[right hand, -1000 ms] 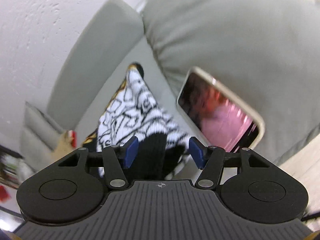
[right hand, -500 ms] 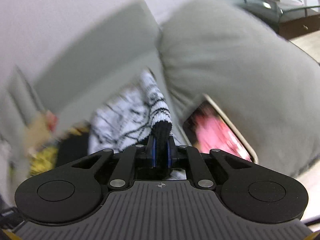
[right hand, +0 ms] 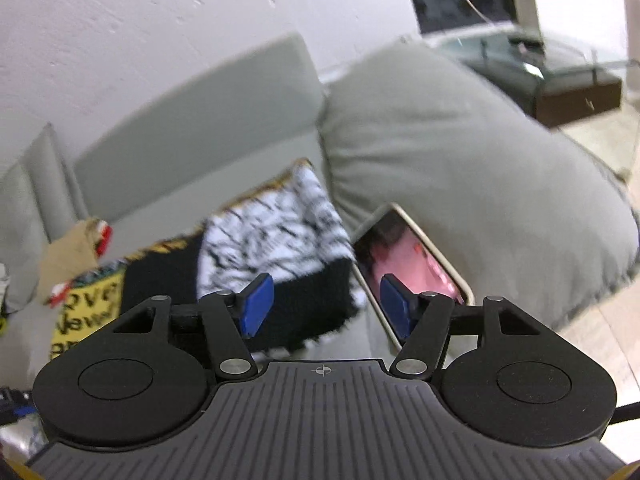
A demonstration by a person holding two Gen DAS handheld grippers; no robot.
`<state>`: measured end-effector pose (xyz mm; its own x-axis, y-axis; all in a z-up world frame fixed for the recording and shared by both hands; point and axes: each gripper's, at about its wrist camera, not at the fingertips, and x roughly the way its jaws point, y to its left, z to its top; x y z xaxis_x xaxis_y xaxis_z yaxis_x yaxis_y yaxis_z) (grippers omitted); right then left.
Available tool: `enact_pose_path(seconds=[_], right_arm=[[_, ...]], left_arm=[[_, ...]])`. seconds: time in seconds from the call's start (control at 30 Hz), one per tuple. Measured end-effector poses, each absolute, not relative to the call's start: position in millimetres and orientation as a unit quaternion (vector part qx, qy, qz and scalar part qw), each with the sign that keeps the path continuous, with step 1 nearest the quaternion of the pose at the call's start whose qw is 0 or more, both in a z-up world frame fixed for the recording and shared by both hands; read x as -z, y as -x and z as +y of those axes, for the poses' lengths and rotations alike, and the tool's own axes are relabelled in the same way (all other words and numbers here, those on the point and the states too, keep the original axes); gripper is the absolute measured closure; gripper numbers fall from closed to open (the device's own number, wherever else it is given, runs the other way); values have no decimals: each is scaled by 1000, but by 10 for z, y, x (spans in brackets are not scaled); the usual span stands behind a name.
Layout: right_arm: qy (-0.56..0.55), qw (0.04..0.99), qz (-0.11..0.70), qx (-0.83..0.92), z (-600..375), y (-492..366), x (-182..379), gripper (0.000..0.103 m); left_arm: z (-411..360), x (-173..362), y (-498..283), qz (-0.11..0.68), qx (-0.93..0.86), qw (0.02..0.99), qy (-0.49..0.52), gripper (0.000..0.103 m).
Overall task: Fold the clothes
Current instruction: 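Grasp the folded sweater edge with both grippers and fold it over again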
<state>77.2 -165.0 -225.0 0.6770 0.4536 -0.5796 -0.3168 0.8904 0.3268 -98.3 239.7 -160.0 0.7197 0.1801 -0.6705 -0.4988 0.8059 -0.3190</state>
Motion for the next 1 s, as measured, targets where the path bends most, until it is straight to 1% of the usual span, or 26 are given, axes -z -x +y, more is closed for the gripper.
enact_pose_path(seconds=[0.03, 0.07, 0.1, 0.13, 0.17, 0.23, 0.33, 0.47, 0.57, 0.63, 0.67, 0.7, 0.73, 0.77, 0.8, 0.83, 0.93, 1.0], right_arm=[[-95, 913, 329, -223, -1617, -784, 2193, 40], [-83, 914, 315, -240, -1553, -781, 2160, 47], [-61, 916, 304, -254, -1437, -793, 2147, 68], [-39, 917, 299, -261, -1309, -819, 2147, 82], [-21, 917, 297, -266, -1172, -866, 2157, 84], [6, 917, 292, -271, -913, -962, 2173, 84], [30, 921, 277, -273, -527, -1132, 2190, 80], [43, 922, 268, -277, -41, -1472, 2247, 79], [37, 920, 261, -291, 240, -1718, 2367, 79], [31, 917, 257, -304, 402, -1881, 2497, 79], [36, 915, 263, -302, 474, -1975, 2621, 78], [45, 908, 294, -294, 526, -2118, 2823, 77], [54, 900, 325, -286, 578, -2260, 3025, 79], [59, 892, 350, -278, 620, -2390, 3199, 79], [44, 893, 353, -275, 600, -2448, 3216, 82], [34, 894, 354, -271, 591, -2492, 3230, 82], [90, 901, 334, -261, 732, -2394, 3241, 82], [89, 900, 338, -262, 728, -2389, 3209, 81]], left_arm=[[2387, 1526, 940, 311, -185, 903, 232, 68], [2382, 1469, 870, 301, -181, 911, 217, 68], [2378, 1428, 777, 294, -178, 917, 202, 68], [2379, 1398, 680, 289, -176, 922, 190, 69], [2394, 1400, 570, 287, -174, 924, 183, 70], [2443, 1433, 353, 281, -173, 927, 176, 71], [2576, 1530, -7, 275, -181, 927, 181, 72], [2785, 1682, -395, 257, -201, 928, 178, 73], [2961, 1921, -616, 252, -218, 928, 168, 74], [3061, 2140, -736, 259, -232, 926, 147, 77], [3091, 2302, -793, 270, -241, 924, 123, 78], [3108, 2443, -823, 275, -246, 924, 106, 79], [3127, 2514, -829, 270, -247, 925, 105, 79], [3145, 2525, -846, 269, -248, 924, 109, 79], [3166, 2534, -856, 269, -248, 924, 114, 79], [3195, 2536, -845, 267, -246, 924, 120, 79], [3252, 2533, -817, 266, -240, 924, 134, 79], [3194, 2480, -842, 276, -240, 923, 118, 79]])
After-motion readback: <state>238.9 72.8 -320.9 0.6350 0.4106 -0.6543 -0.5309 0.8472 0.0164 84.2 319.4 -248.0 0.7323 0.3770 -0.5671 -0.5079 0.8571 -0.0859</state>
